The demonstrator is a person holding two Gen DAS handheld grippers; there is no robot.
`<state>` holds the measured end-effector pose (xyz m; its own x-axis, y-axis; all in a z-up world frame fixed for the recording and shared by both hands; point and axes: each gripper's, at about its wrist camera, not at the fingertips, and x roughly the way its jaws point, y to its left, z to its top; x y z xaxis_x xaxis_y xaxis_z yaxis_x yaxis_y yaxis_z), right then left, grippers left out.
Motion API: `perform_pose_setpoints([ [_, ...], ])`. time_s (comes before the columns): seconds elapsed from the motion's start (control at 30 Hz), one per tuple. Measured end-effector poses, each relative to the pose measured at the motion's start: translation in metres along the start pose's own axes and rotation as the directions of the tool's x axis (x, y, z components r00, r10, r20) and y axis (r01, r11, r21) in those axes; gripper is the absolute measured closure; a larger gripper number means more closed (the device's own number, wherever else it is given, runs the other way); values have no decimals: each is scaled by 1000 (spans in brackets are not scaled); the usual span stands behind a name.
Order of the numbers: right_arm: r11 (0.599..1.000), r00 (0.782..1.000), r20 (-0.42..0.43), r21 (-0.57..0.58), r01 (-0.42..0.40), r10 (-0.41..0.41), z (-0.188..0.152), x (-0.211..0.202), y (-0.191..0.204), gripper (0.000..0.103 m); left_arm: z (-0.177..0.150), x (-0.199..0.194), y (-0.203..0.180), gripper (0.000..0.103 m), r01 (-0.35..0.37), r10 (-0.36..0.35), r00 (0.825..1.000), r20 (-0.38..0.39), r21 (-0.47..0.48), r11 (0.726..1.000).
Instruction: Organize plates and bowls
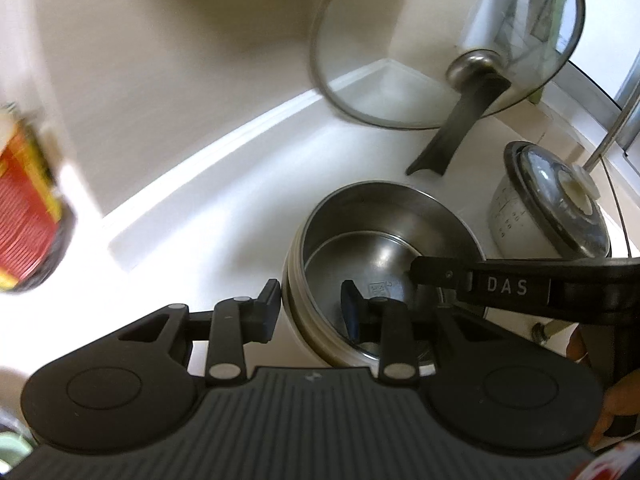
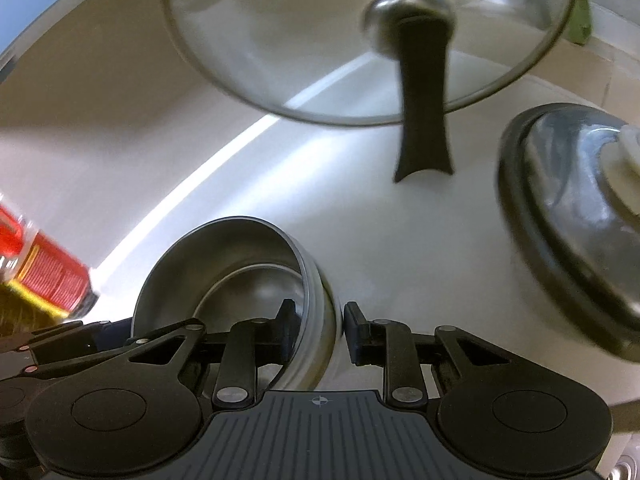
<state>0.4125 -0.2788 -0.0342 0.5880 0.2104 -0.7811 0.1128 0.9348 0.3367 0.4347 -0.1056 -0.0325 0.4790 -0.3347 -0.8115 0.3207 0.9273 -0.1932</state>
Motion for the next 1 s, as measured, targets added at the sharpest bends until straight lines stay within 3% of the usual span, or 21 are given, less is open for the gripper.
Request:
perform_pose_setpoints([
  [0.57,965,984,-112,-210,-158,137,-71,-8,104,77,-85,-86,68,74,-149,153,988,4,-194,970],
  [1.0,953,984,-107,-253,-168,145,-89,-15,115,76,-105,-102,65,74,-182,186,983,-1,-219,959],
])
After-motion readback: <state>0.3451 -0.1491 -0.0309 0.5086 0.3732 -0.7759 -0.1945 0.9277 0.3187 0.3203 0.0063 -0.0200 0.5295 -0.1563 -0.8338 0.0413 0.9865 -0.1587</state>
